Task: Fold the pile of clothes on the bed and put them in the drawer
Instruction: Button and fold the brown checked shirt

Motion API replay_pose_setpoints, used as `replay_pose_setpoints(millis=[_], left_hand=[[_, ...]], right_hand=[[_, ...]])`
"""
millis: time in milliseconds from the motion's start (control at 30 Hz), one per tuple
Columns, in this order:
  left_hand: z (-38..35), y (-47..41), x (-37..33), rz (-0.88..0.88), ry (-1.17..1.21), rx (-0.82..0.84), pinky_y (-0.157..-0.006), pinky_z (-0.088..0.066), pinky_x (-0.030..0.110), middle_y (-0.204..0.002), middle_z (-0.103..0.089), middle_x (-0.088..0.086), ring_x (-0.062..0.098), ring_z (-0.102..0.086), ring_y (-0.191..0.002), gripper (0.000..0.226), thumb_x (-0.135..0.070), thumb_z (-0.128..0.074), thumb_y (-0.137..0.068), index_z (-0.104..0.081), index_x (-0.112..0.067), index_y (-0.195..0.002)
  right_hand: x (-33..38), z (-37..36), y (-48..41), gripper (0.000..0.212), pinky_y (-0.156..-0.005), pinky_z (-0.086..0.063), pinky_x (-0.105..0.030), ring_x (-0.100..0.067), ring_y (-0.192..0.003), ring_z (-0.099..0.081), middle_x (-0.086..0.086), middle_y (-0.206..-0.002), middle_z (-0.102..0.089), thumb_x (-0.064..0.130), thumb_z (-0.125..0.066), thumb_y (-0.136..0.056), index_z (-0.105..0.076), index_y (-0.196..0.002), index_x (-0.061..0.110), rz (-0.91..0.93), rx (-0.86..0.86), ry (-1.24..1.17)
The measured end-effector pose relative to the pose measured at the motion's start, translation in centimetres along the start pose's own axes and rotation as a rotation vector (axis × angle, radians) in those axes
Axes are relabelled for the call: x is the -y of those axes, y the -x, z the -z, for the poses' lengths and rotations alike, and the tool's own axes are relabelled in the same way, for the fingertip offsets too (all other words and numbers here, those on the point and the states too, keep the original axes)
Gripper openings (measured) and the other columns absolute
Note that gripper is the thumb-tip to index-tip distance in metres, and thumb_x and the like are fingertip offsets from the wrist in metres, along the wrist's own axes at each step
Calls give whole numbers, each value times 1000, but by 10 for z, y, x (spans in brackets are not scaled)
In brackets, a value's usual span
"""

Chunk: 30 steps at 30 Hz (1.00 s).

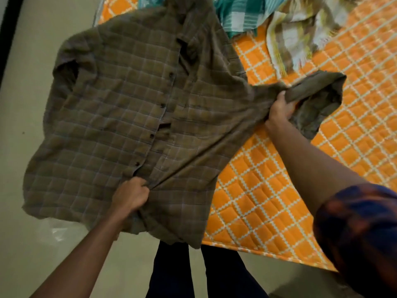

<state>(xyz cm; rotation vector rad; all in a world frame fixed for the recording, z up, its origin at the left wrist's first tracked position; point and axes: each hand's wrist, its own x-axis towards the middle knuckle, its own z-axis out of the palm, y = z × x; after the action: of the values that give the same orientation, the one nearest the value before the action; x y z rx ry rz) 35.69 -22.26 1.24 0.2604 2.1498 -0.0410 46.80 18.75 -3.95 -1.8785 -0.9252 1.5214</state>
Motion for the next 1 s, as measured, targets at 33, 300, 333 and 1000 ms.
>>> replay_pose_setpoints(millis=[33, 300, 333, 1000], left_hand=[[-3, -2, -6, -11, 70, 34, -92, -48, 38, -121, -67, 15, 34, -60, -113, 33, -7, -44, -96, -68, -9, -119], [-44, -8, -60, -94, 280, 316, -71, -53, 31, -80, -68, 3, 21, -63, -80, 25, -4, -50, -92, -69, -14, -79], [-50, -7, -60, -125, 238, 320, -80, -55, 34, -90, -69, 3, 23, -64, -88, 19, -10, -52, -92, -70, -15, -89], [-65, 16, -28, 71, 688, 49, -59, -54, 41, -47, -47, -7, 20, -52, -60, 45, 3, -50, -85, -57, -18, -46]], right_hand=[[17, -1, -8, 58, -91, -50, -28, -19, -113, -57, -4, -134, -55, 41, -55, -103, -41, -151, 10, 78, -47, 42], [65, -6, -46, 55, -102, -43, -27, -23, -127, -53, -7, -141, -54, 47, -48, -104, -46, -144, 10, 176, -21, 314], [53, 1, -42, 57, -107, -44, -32, -26, -130, -53, -8, -142, -54, 45, -52, -102, -45, -145, 9, 117, 8, 347], [-155, 184, 195, 28, -63, -41, -40, -30, -75, -62, -5, -69, -63, 24, -74, -88, -56, -68, 18, 95, 362, 1025]])
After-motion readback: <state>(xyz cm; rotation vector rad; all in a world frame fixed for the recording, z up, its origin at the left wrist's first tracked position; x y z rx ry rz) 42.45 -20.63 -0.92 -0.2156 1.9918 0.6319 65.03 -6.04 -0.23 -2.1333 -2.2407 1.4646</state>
